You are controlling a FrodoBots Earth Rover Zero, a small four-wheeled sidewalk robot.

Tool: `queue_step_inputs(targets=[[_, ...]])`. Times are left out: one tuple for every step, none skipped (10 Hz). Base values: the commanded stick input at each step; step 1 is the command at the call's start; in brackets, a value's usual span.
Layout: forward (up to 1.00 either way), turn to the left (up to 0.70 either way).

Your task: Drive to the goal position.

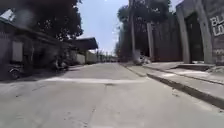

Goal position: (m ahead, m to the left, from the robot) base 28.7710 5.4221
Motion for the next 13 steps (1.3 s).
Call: queue_step_inputs(targets=[[1.0, 0.0], [1.0, 0.0], [1.0, 0.0], [1.0, 0.0], [1.0, 0.0], [1.0, 0.0], [1.0, 0.0], [1.0, 0.0], [1.0, 0.0], [1.0, 0.0], [1.0, 0.0], [1.0, 0.0], [1.0, 0.0]])
